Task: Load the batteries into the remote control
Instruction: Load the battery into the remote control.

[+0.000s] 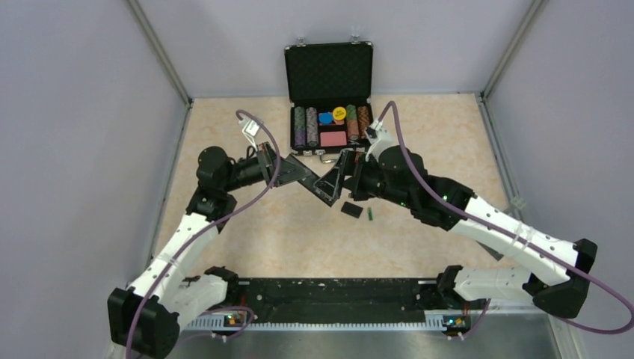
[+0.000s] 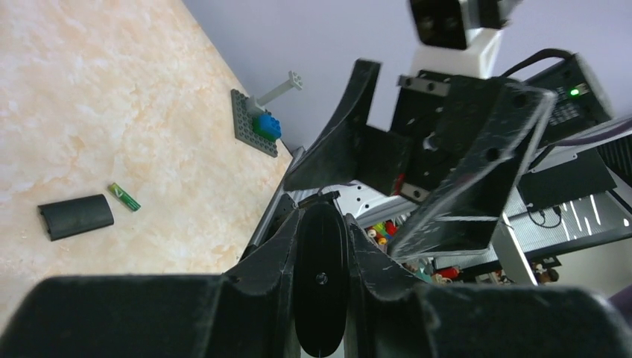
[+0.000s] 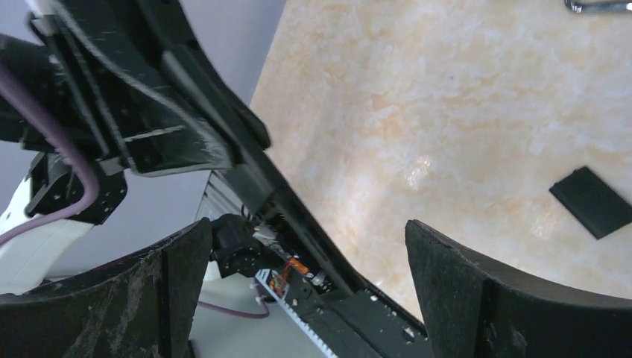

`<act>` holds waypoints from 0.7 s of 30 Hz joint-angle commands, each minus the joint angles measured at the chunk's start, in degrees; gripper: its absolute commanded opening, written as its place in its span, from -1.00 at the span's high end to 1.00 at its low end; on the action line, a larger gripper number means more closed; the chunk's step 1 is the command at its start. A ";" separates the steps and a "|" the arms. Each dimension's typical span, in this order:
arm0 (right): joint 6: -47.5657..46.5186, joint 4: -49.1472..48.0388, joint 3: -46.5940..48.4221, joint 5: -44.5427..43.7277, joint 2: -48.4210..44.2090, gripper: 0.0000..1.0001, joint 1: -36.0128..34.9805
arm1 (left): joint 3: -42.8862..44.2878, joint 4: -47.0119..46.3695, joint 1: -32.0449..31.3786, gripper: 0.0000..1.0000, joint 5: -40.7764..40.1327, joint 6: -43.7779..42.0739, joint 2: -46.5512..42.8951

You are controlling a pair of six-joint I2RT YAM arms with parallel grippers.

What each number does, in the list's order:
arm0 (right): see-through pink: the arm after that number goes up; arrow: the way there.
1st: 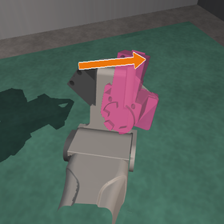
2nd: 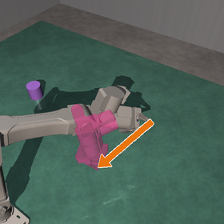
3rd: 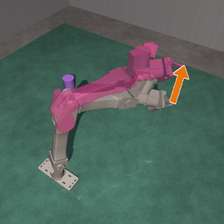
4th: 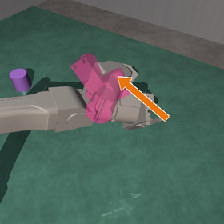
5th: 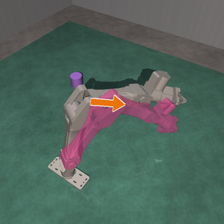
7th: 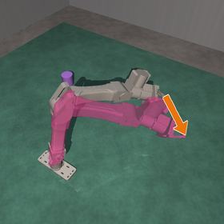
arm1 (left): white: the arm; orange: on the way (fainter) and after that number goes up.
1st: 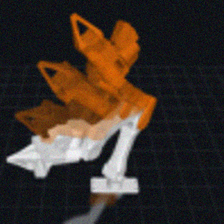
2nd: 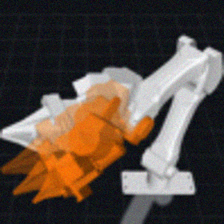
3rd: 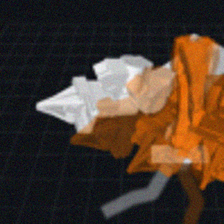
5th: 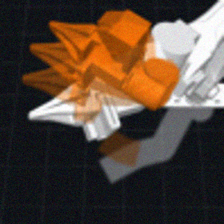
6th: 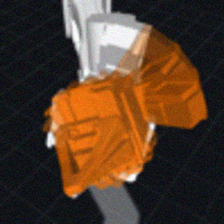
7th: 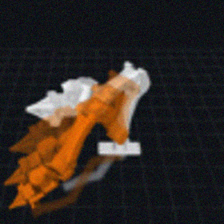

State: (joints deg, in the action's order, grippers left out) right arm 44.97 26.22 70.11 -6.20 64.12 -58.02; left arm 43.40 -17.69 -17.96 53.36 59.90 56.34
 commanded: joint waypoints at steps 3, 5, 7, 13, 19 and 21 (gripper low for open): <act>9.86 -6.01 -3.45 1.71 -1.20 -0.98 -0.47 | 3.10 -1.65 -0.15 1.00 -2.57 -0.58 -2.58; 10.42 -6.24 -3.72 2.13 -1.14 -0.98 -0.49 | 3.10 -1.20 -0.14 1.00 -3.18 -0.57 -2.71; 11.38 -6.91 -4.48 2.31 -1.43 -0.98 -0.49 | 3.15 -0.97 -0.15 1.00 -3.98 -0.38 -2.86; 13.28 -10.81 -7.66 2.77 -2.37 -0.88 -0.52 | 2.96 -1.34 -0.14 1.00 -4.42 -0.05 -3.34; 15.28 -14.49 -9.88 2.24 -3.33 -0.86 -0.47 | 2.60 -1.45 -0.15 1.00 -3.77 -0.48 -3.60; 15.75 -16.43 -10.92 2.57 -3.99 -0.89 -0.46 | 2.33 -1.54 -0.15 1.00 -3.52 -0.40 -3.57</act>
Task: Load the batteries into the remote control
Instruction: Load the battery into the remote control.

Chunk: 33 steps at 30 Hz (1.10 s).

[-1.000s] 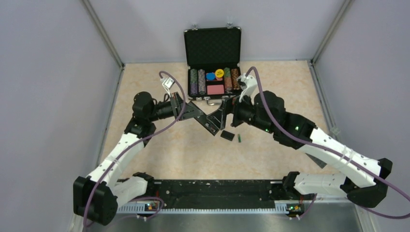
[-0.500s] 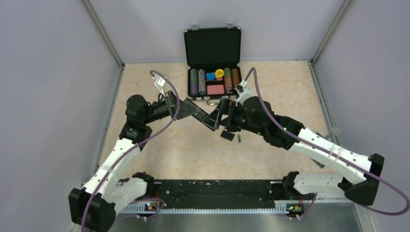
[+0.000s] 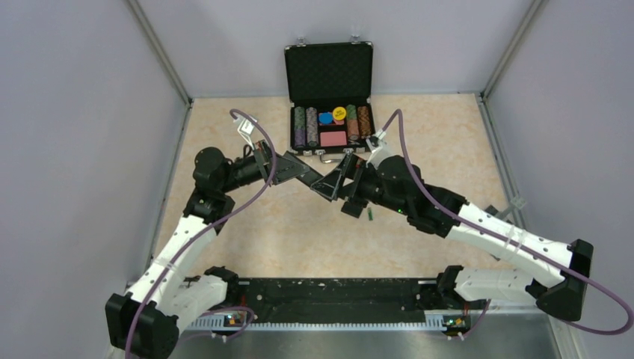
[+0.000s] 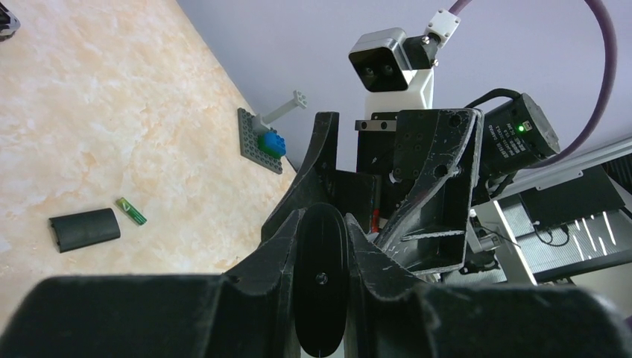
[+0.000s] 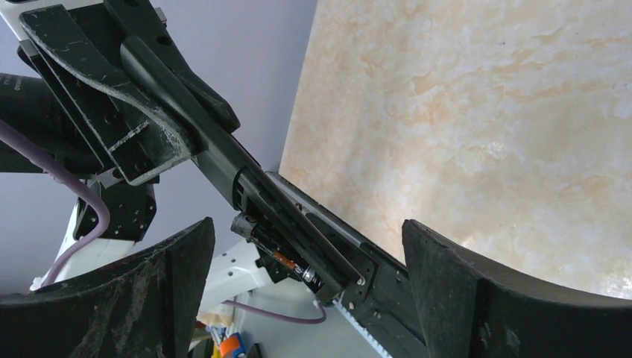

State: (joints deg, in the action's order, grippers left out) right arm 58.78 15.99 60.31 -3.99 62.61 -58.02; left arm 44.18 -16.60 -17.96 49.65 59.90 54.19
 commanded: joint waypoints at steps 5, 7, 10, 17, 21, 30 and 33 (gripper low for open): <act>3.48 -7.78 -1.84 0.81 -2.74 -0.89 -0.34 | 1.42 -2.91 -0.11 1.00 0.37 -0.40 -1.55; 4.39 -8.38 -2.38 0.71 -2.97 -0.83 -0.38 | 1.29 -3.14 -0.11 1.00 0.51 -0.24 -1.59; 4.97 -8.79 -2.67 0.78 -2.92 -0.70 -0.19 | 1.09 -3.34 -0.14 1.00 0.62 -0.30 -1.83; 5.53 -8.62 -2.90 1.53 -2.14 -0.42 0.08 | 0.89 -3.39 -0.15 1.00 0.88 -0.31 -2.07; 5.51 -8.43 -3.14 1.81 -1.75 -0.24 0.10 | 0.96 -3.39 -0.15 1.00 0.88 -0.31 -2.01; 5.29 -8.27 -3.73 3.26 -1.29 0.09 0.57 | 1.29 -3.05 -0.15 1.00 0.66 -0.31 -1.90; 5.19 -8.09 -4.13 3.31 -1.59 0.12 0.73 | 1.46 -2.68 -0.15 1.00 0.14 -0.18 -1.79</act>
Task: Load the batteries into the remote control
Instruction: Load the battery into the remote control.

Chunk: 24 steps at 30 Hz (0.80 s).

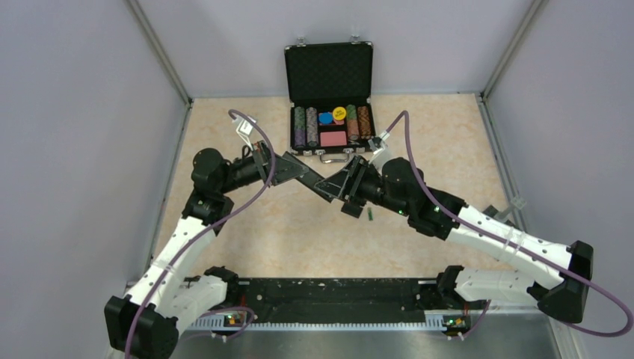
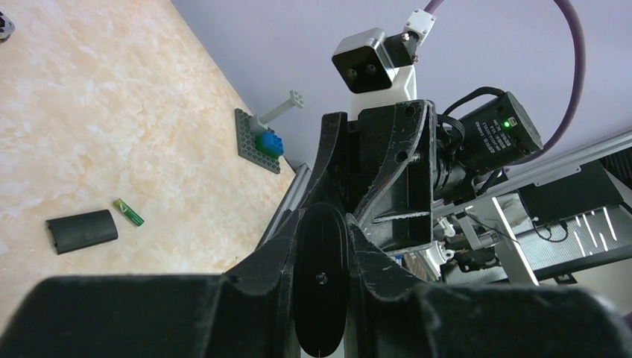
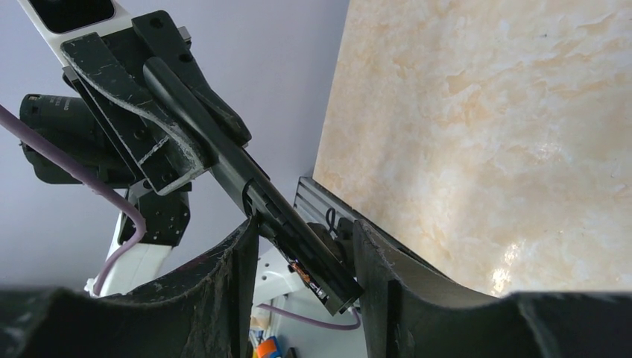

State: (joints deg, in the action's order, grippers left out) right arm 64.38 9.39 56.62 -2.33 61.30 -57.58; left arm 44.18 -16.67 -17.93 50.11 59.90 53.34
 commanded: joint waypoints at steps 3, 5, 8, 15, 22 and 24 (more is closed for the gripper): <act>-0.61 -1.57 -0.78 1.79 -0.48 0.14 0.50 | 1.60 -2.61 -0.16 1.00 -0.85 0.53 -0.63; -0.87 -1.89 -1.15 1.84 -0.70 0.15 0.54 | 1.86 -2.73 -0.16 1.00 -1.06 1.39 -0.25; -1.48 -3.39 -2.13 1.82 -1.11 0.16 0.63 | 2.51 -3.08 -0.17 1.00 -1.30 3.96 0.39; -2.32 -5.41 -4.61 1.52 -1.74 0.09 0.84 | 4.21 -3.74 -0.13 1.00 -0.47 10.69 2.87; -2.17 -6.04 -5.60 1.11 -2.65 -0.09 1.09 | 4.53 -4.10 -0.17 1.00 0.09 11.44 3.10; -2.14 -6.44 -5.56 0.91 -3.38 -0.28 1.17 | 4.67 -2.20 -0.12 1.00 -0.16 9.81 2.94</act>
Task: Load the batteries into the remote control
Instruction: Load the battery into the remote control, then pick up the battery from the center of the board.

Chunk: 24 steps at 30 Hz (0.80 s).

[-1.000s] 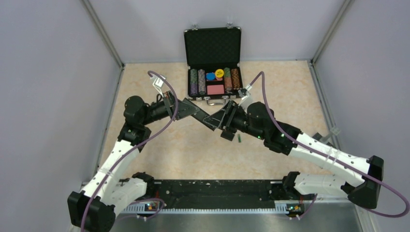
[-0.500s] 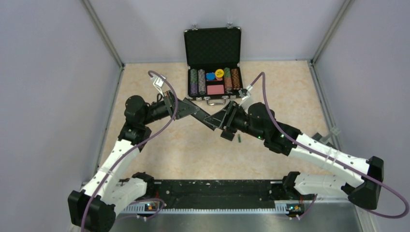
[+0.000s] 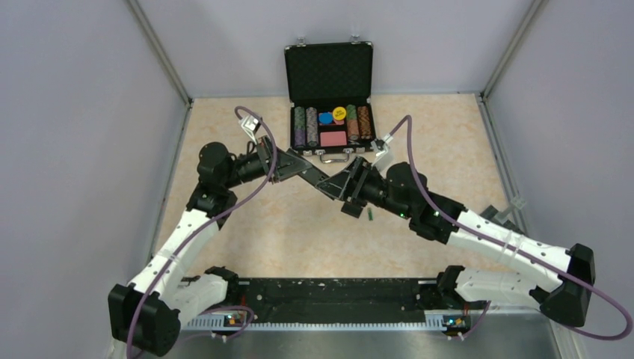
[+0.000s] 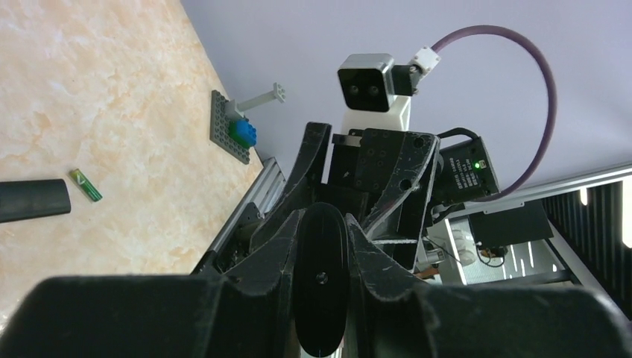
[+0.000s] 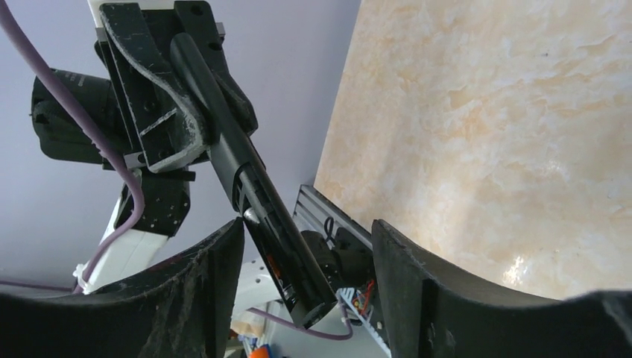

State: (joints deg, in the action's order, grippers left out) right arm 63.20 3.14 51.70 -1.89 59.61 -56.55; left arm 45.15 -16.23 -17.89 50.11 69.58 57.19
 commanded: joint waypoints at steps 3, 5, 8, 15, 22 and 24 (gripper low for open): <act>-1.37 -0.68 -0.45 0.18 -3.08 -0.60 0.31 | 3.82 -0.04 -0.17 1.00 -0.40 -2.59 -1.20; -2.27 -0.48 -0.06 0.22 -4.09 -0.74 0.50 | 3.94 1.70 -0.17 1.00 -0.50 -4.72 -1.51; -4.36 0.77 0.77 -0.55 -5.50 -0.81 0.87 | 3.99 4.31 -0.19 1.00 -0.64 -8.24 -1.70; -11.09 8.82 2.30 -5.10 -8.75 -0.82 2.85 | 2.10 2.63 -0.13 1.00 4.77 -11.48 -0.75; -16.96 21.19 5.82 -9.89 -5.35 -0.45 6.58 | 3.58 12.93 -0.11 1.00 5.92 -20.43 -1.23; -18.02 24.78 6.24 -10.17 -2.45 -0.30 8.67 | 3.66 15.77 -0.12 1.00 4.88 -22.25 -1.08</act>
State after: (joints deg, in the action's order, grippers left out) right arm 49.50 18.70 54.26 -8.51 53.15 -51.13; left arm 46.87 -6.37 -17.93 55.00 54.02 56.90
